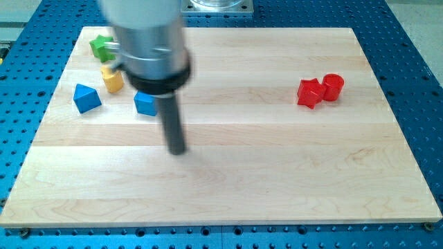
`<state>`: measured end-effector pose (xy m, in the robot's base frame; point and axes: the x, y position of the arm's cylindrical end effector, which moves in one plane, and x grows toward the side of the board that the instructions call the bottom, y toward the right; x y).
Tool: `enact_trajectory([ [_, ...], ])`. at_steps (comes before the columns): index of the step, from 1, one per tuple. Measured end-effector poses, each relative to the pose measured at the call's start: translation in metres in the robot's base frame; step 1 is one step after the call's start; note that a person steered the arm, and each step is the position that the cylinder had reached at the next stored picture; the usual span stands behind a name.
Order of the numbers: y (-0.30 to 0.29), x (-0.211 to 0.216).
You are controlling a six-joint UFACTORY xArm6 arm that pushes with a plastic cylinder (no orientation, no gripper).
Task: Move the red circle towards the right center of the board
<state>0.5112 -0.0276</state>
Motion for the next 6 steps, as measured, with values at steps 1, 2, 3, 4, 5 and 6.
enact_trajectory([
  [1, 0.153, -0.028],
  [2, 0.247, -0.060],
  [3, 0.242, -0.083],
  [4, 0.220, -0.105],
  [5, 0.149, -0.107],
  [6, 0.188, -0.119],
])
